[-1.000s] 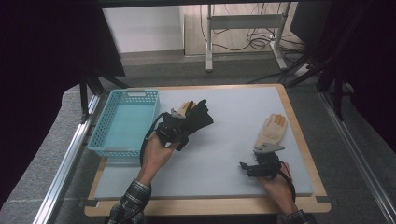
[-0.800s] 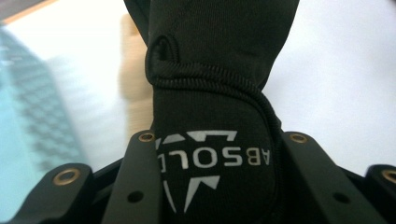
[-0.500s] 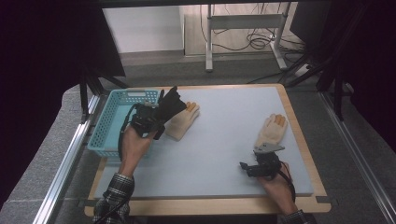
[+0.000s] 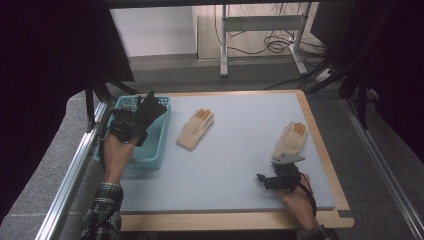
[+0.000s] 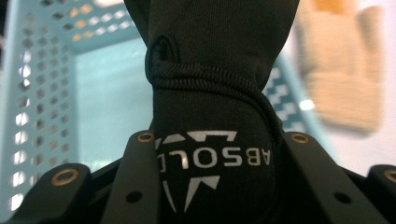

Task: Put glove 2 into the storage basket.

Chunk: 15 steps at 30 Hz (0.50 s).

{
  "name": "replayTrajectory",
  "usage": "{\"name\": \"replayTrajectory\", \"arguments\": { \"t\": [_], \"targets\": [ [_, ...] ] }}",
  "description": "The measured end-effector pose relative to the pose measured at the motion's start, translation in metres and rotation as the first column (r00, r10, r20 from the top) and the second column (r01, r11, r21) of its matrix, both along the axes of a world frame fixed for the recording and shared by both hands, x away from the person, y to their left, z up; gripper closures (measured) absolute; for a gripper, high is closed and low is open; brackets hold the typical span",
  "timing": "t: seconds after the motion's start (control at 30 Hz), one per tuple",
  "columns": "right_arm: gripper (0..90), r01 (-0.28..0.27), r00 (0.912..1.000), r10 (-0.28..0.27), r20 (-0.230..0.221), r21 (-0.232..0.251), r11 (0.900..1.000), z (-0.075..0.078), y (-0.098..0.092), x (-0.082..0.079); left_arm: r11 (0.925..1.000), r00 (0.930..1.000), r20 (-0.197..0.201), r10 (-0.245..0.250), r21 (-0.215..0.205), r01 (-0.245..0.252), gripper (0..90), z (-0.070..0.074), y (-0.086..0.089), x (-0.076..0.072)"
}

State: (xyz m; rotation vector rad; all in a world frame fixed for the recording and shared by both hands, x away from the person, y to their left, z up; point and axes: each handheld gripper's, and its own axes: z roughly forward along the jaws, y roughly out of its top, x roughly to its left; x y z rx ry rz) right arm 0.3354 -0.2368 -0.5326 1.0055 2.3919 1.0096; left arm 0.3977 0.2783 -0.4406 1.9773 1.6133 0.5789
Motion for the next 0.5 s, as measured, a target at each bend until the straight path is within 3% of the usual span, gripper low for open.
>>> {"name": "replayTrajectory", "arguments": {
  "t": [0.23, 0.43, 0.5],
  "targets": [
    [20.3, -0.001, 1.0, 0.001, 0.0, 0.0, 1.0, 0.0, 0.0, 0.0, 0.9969, 0.9926, -0.094, 0.077, 0.022, -0.075, 64.3, -0.018, 0.027, 0.013],
    [20.3, -0.001, 1.0, 0.001, 0.0, 0.0, 1.0, 0.0, 0.0, 0.0, 0.9928, 0.9758, -0.185, 0.116, 0.05, -0.109, 63.3, -0.034, 0.041, 0.026],
    [20.3, -0.001, 1.0, 0.001, 0.0, 0.0, 1.0, 0.0, 0.0, 0.0, 0.9902, 0.9664, -0.218, 0.136, 0.061, -0.126, 63.0, -0.041, 0.044, 0.031]
  ]
}}
